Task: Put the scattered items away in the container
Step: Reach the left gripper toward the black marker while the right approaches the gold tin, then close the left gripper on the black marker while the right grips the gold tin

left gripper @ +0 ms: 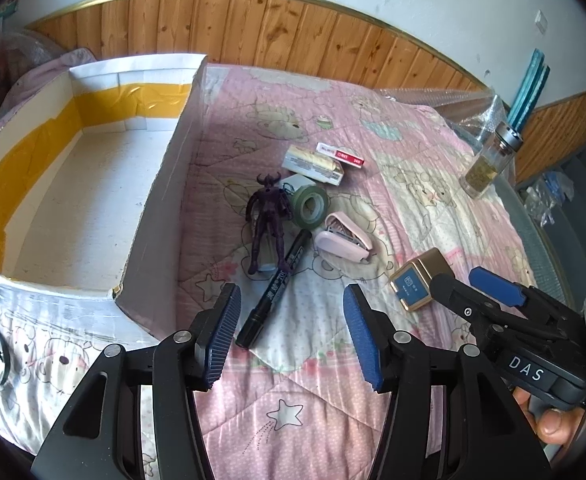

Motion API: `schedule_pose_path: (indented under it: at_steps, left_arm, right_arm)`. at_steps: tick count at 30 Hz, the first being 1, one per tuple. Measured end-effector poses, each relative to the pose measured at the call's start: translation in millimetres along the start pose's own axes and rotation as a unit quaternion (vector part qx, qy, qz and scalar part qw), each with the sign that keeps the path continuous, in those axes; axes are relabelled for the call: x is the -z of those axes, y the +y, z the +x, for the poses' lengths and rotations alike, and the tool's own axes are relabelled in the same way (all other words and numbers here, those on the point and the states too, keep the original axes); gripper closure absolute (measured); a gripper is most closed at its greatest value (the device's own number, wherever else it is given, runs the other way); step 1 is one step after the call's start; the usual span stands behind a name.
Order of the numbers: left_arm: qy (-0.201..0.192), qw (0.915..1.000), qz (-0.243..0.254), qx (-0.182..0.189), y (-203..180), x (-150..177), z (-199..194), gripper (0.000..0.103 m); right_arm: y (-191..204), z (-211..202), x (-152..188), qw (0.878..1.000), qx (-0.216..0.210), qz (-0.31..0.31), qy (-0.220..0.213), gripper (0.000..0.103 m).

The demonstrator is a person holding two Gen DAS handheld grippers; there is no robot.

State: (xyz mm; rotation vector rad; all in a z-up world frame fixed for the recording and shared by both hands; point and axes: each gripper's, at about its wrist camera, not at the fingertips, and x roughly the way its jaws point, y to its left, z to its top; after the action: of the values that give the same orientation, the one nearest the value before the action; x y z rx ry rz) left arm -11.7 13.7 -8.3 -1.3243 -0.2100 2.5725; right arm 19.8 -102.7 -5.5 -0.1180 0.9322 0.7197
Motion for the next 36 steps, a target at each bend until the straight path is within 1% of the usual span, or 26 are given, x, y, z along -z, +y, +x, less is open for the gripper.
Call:
schedule_pose_path:
  at_steps: [7, 12, 14, 16, 20, 22, 24, 26, 28, 30, 32, 33, 34, 36]
  left_arm:
    - [0.017, 0.9998, 0.000, 0.011, -1, -3, 15, 0.046]
    - [0.040, 0.9986, 0.000, 0.034, 0, -6, 34, 0.046]
    - [0.044, 0.9987, -0.010, 0.024, 8, -7, 41, 0.047]
    - [0.051, 0.9981, -0.027, 0.022, 19, -8, 48, 0.047]
    - [0.054, 0.9972, -0.052, -0.003, 41, -9, 55, 0.047]
    - [0.057, 0.9966, -0.058, 0.008, 46, -8, 59, 0.047]
    - [0.070, 0.9958, -0.051, 0.030, 42, -7, 65, 0.046]
    - [0.091, 0.9939, -0.037, 0.050, 34, -3, 76, 0.046]
    - [0.107, 0.9927, -0.023, 0.050, 24, 4, 86, 0.046]
    - [0.108, 0.9920, -0.005, 0.066, 13, 8, 89, 0.046]
    - [0.115, 0.9876, 0.013, 0.106, 1, 8, 88, 0.048]
    - [0.113, 0.9865, 0.018, 0.117, -3, 8, 87, 0.048]
    - [0.109, 0.9870, 0.023, 0.116, -7, 7, 86, 0.047]
    - [0.099, 0.9902, 0.034, 0.092, -10, 7, 86, 0.047]
  right_arm:
    - [-18, 13, 1, 1.000, 0.010, 0.025, 0.012, 0.032]
    - [-29, 28, 1, 0.999, 0.024, 0.034, 0.022, 0.031]
    - [-33, 36, 2, 0.999, 0.031, 0.033, 0.029, 0.031]
    - [-37, 43, 3, 0.998, 0.039, 0.031, 0.036, 0.031]
    - [-48, 56, 5, 0.997, 0.049, 0.037, 0.045, 0.031]
    - [-55, 61, 6, 0.997, 0.047, 0.045, 0.050, 0.028]
    - [-57, 67, 6, 0.996, 0.045, 0.051, 0.054, 0.027]
    - [-58, 74, 5, 0.996, 0.044, 0.053, 0.060, 0.027]
    - [-59, 79, 3, 0.995, 0.043, 0.053, 0.066, 0.027]
    - [-62, 81, 1, 0.995, 0.040, 0.059, 0.070, 0.028]
    - [-68, 79, -2, 0.995, 0.042, 0.069, 0.066, 0.033]
    - [-72, 76, -3, 0.994, 0.047, 0.075, 0.063, 0.035]
    - [-77, 73, -5, 0.993, 0.053, 0.085, 0.055, 0.034]
    - [-89, 68, -6, 0.991, 0.056, 0.111, 0.045, 0.034]
